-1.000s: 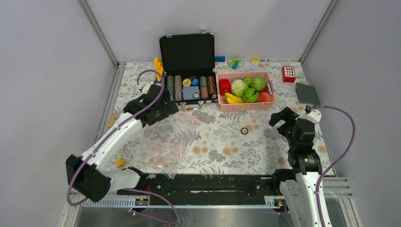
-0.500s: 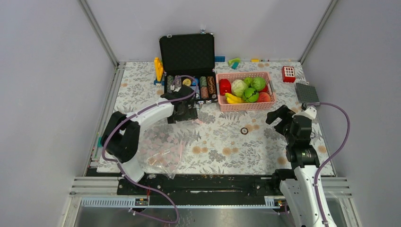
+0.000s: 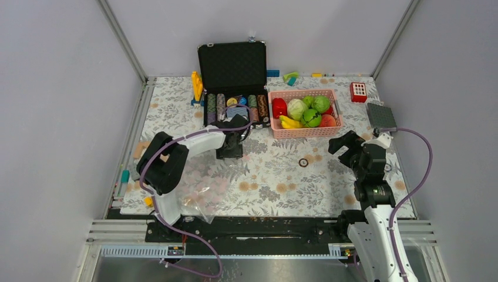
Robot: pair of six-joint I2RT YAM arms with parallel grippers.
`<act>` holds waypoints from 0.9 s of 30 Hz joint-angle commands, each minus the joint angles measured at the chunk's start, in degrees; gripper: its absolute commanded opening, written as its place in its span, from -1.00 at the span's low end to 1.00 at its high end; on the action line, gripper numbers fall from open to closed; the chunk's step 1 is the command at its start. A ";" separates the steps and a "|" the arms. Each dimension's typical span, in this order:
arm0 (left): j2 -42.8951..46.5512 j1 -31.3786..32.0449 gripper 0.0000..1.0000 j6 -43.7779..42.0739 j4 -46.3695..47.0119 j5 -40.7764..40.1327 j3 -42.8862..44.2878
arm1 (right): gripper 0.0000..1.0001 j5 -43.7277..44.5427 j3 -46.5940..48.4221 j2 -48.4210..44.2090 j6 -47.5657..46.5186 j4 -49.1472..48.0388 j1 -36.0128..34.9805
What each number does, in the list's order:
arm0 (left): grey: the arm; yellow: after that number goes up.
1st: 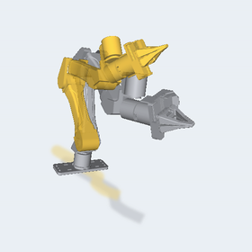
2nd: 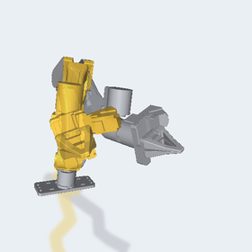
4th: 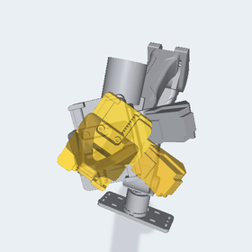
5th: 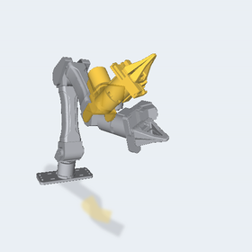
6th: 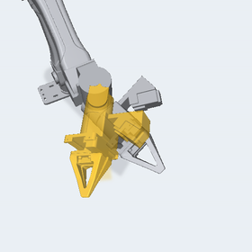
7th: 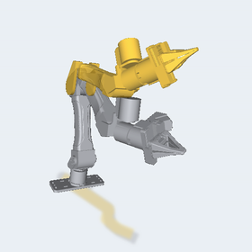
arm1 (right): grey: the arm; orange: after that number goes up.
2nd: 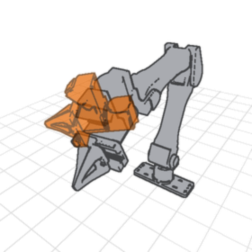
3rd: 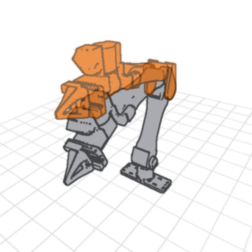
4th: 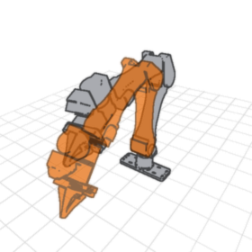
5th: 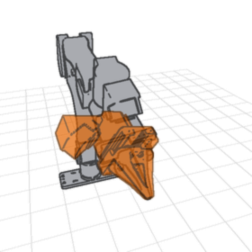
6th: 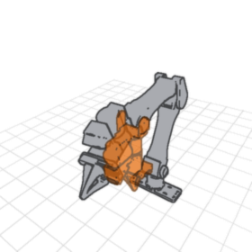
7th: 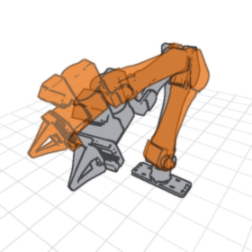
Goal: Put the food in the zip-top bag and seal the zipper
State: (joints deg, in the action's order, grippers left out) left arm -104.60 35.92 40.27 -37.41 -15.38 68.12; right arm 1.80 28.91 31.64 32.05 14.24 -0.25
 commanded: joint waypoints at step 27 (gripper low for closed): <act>49.43 20.95 -1.00 -26.11 36.79 18.21 -32.19 | 0.99 -39.11 -0.23 9.59 2.52 -18.94 -7.20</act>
State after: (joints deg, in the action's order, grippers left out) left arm -62.02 56.84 21.04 -13.32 -7.86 41.95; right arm -28.36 28.47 39.29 34.13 2.02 -1.69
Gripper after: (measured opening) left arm 0.006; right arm 0.994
